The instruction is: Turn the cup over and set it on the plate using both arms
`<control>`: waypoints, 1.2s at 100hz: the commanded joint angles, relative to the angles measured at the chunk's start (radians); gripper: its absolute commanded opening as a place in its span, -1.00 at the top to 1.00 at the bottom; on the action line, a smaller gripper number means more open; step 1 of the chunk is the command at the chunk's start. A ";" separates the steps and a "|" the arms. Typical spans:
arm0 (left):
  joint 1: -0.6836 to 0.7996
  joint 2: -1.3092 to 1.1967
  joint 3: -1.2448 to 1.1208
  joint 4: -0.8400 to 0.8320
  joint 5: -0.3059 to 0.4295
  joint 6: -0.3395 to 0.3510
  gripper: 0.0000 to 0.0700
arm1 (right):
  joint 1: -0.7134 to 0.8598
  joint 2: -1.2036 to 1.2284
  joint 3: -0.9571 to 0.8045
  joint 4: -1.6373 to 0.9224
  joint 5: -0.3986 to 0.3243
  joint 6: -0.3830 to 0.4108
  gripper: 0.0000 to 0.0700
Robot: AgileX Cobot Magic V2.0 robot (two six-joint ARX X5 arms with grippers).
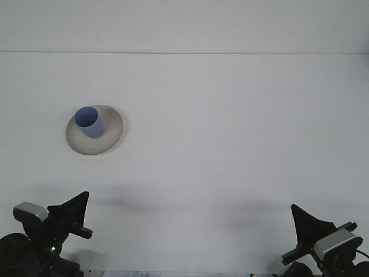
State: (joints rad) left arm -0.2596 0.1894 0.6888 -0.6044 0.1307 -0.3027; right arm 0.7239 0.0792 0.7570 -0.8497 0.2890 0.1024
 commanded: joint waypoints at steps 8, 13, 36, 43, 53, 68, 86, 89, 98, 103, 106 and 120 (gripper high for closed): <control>-0.003 0.002 0.012 0.015 0.002 -0.005 0.97 | 0.008 0.000 0.008 0.012 0.000 0.013 0.99; -0.003 0.002 0.012 0.015 0.002 -0.005 0.97 | 0.008 0.000 0.008 0.012 0.000 0.013 0.99; 0.006 -0.011 0.004 0.019 -0.016 0.171 0.97 | 0.008 0.000 0.008 0.012 0.000 0.013 0.99; 0.024 -0.023 -0.031 0.048 -0.027 0.254 0.97 | 0.008 0.000 0.008 0.012 0.000 0.013 0.99; 0.066 -0.052 -0.150 0.166 -0.086 0.311 0.97 | 0.008 0.000 0.008 0.012 0.000 0.013 0.99; 0.126 -0.113 -0.387 0.395 -0.229 0.311 0.97 | 0.008 0.000 0.008 0.012 0.000 0.013 0.99; 0.161 -0.167 -0.574 0.520 -0.289 0.311 0.97 | 0.008 0.000 0.008 0.012 0.000 0.013 0.99; 0.167 -0.174 -0.591 0.525 -0.289 0.311 0.97 | 0.008 0.000 0.008 0.012 0.000 0.013 0.99; 0.186 -0.187 -0.629 0.542 -0.289 0.311 0.97 | 0.008 0.000 0.008 0.012 0.000 0.013 0.99; 0.193 -0.187 -0.641 0.542 -0.289 0.310 0.97 | 0.008 0.000 0.008 0.012 0.000 0.013 0.99; 0.196 -0.187 -0.647 0.543 -0.289 0.310 0.97 | 0.008 0.000 0.008 0.012 0.000 0.013 0.99; 0.198 -0.187 -0.655 0.561 -0.289 0.310 0.97 | 0.008 0.000 0.008 0.012 0.000 0.013 0.99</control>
State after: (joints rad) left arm -0.0620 0.0055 0.0376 -0.0589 -0.1547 -0.0078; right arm 0.7239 0.0792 0.7570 -0.8482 0.2890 0.1024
